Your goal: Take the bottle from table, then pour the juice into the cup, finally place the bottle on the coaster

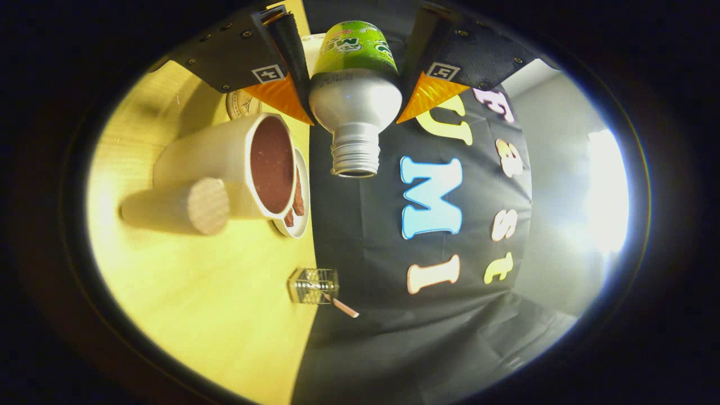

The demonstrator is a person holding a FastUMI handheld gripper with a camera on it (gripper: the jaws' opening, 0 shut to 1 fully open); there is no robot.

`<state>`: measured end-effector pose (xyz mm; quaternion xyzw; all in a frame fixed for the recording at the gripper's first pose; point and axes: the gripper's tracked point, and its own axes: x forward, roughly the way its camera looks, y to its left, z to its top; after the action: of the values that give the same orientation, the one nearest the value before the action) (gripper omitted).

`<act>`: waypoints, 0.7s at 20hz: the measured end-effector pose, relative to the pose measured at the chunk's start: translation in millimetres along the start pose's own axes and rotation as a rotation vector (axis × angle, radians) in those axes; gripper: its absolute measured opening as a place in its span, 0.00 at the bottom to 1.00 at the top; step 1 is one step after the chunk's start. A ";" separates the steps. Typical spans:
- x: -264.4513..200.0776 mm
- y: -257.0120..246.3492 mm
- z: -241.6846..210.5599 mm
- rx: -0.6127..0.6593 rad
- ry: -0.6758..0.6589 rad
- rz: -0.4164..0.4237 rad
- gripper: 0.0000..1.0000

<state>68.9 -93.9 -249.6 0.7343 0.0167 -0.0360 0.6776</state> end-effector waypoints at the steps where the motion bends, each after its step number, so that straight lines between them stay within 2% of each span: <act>1: 0.1 3.8 0.1 -0.022 0.002 0.010 0.76; 6: -3.2 12.1 -4.4 -0.174 0.020 -0.013 0.76; 9: -4.0 26.4 -8.5 -0.247 0.023 0.003 0.76; 14: -3.5 40.2 -19.8 -0.460 0.052 -0.031 0.76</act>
<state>69.0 -77.3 -207.9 0.5610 0.0532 -0.0229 0.8258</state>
